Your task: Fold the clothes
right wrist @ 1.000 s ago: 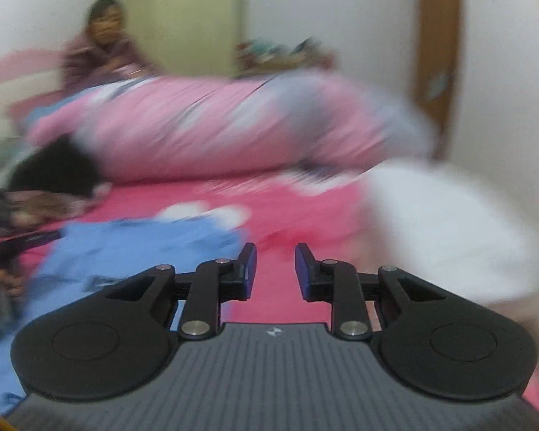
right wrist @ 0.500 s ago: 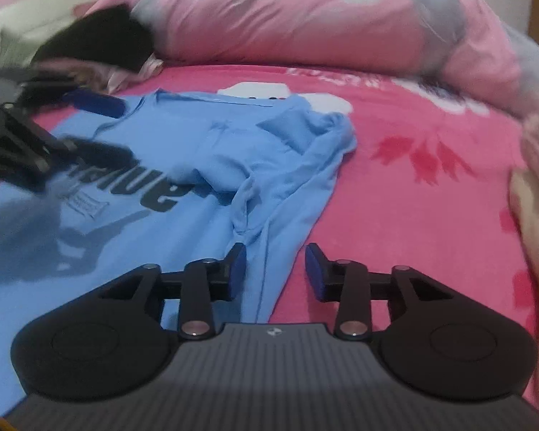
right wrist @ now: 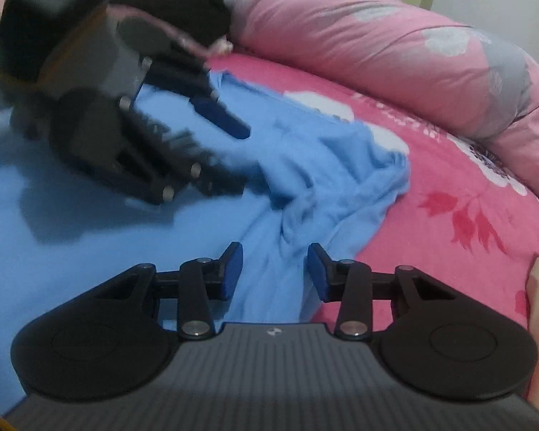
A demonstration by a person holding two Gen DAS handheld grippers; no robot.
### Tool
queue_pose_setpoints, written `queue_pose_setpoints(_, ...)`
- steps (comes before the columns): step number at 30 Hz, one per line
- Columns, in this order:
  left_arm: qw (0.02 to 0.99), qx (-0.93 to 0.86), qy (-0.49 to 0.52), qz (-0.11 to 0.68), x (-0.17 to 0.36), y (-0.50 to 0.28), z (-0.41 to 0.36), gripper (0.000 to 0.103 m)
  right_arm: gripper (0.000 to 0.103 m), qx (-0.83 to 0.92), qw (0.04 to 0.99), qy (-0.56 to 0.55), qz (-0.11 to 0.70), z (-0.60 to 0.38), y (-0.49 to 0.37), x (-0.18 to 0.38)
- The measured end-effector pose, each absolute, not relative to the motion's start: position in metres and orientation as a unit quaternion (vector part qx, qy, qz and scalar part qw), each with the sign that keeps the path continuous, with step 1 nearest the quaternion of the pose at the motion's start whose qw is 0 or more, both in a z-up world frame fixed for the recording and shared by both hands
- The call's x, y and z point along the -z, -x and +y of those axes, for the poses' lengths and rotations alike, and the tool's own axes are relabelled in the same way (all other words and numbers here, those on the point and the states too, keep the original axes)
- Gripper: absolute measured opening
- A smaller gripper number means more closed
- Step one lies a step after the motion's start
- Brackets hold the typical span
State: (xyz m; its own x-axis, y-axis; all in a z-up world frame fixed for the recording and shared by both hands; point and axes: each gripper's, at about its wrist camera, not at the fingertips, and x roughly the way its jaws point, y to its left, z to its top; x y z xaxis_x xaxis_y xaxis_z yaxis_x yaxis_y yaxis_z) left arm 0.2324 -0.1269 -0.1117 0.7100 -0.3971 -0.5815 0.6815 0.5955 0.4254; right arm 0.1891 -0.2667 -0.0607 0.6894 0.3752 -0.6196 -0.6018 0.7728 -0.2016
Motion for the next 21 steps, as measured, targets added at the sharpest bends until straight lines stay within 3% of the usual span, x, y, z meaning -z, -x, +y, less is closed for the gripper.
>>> queue_pose_setpoints(9, 0.861, 0.303, -0.369, 0.174, 0.086, -0.212, -0.118, 0.004, 0.029, -0.252, 0.906, 0.17, 0.295, -0.283, -0.192, 0.064)
queue_pose_setpoints(16, 0.824, 0.329, -0.407, 0.219, 0.097, -0.197, -0.114, 0.006, 0.026, -0.25, 0.907, 0.159, 0.3, -0.288, -0.194, 0.066)
queue_pose_setpoints(19, 0.809, 0.342, -0.41, 0.247, 0.1, -0.193, -0.11, 0.011, 0.026, -0.252, 0.907, 0.155, 0.3, -0.29, -0.194, 0.067)
queue_pose_setpoints(21, 0.815, 0.359, -0.368, 0.267, 0.089, -0.196, -0.098, 0.028, 0.026, -0.253, 0.908, 0.152, 0.299, -0.291, -0.194, 0.067)
